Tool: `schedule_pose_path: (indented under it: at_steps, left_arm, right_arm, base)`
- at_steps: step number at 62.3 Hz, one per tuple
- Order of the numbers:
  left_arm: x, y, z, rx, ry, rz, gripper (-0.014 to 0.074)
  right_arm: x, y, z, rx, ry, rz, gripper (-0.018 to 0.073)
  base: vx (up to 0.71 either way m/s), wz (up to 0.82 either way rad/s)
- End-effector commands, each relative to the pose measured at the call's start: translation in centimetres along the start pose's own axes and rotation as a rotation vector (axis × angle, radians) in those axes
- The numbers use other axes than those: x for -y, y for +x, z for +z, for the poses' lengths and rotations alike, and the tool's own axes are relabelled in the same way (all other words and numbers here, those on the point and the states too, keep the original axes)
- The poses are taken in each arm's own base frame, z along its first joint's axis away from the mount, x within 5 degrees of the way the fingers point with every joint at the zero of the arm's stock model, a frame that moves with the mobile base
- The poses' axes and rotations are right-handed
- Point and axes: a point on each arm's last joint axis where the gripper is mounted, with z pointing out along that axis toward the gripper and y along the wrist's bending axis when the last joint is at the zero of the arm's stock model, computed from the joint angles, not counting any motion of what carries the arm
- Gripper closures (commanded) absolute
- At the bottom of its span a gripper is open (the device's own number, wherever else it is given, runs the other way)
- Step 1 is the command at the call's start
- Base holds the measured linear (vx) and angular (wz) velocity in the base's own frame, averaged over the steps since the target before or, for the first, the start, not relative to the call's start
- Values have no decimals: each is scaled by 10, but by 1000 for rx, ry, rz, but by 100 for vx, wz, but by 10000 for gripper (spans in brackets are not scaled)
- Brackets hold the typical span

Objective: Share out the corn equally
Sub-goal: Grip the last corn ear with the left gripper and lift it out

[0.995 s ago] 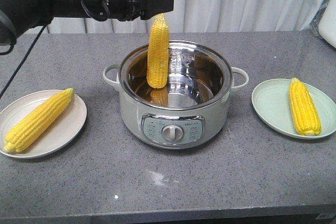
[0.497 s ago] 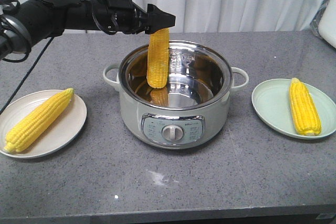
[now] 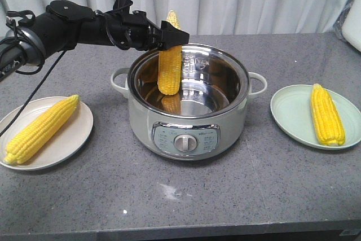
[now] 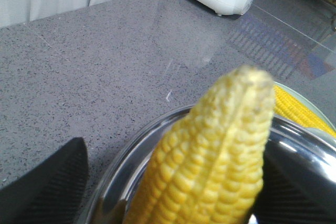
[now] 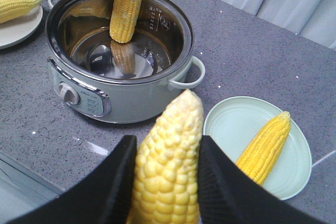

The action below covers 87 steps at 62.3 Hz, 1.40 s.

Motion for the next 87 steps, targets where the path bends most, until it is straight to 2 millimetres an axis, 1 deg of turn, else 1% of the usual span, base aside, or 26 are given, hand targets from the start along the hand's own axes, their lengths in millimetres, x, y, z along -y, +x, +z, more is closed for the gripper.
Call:
schedule_pose_path:
  at_steps: [1, 8, 22, 29, 36, 44, 49, 55, 63, 69, 72, 80, 87]
  left_arm:
    - [30, -36, -22, 108, 38, 34, 118]
    - [31, -35, -22, 99, 51, 30, 227]
    - [36, -33, -23, 69, 100, 30, 493]
    - [42, -37, -27, 78, 122, 31, 601]
    - [53, -48, -38, 109, 132, 45, 605]
    - [74, -65, -60, 148, 143, 93, 605]
    - [92, -77, -79, 166, 159, 133, 605]
    - [119, -88, -105, 156, 182, 178, 605]
    - [152, -92, -142, 62, 160, 260, 605]
    - [171, -88, -169, -56, 101, 303, 605]
    - [175, -84, -180, -129, 41, 293, 605]
    - [179, -84, -206, -161, -166, 178, 605]
    - [185, -85, -224, -144, -268, 120, 605]
  right_arm:
    - [1, -9, -7, 89, 27, -7, 564]
    - [1, -9, -7, 89, 27, -7, 564]
    - [1, -9, -7, 89, 27, -7, 564]
    - [1, -9, -7, 89, 27, -7, 564]
    - [1, -9, -7, 89, 27, -6, 564]
    - [1, -9, -7, 89, 27, -5, 564]
    - [1, -9, -7, 89, 27, -5, 564]
    - [1, -9, -7, 90, 27, -5, 564]
    - [1, -10, -7, 95, 30, -5, 564]
    - [2, -11, -8, 105, 34, -5, 564]
    - [2, -12, -8, 125, 42, -5, 564]
    - [5, -18, -9, 191, 72, -3, 564]
    - [7, -24, -10, 251, 97, -2, 564]
  base:
    - [0, 0]
    - [0, 0]
    - [0, 0]
    - [0, 0]
    - [0, 0]
    - [0, 0]
    - [0, 0]
    - [0, 0]
    - [0, 0]
    - [0, 0]
    - [0, 0]
    - [0, 0]
    - [0, 0]
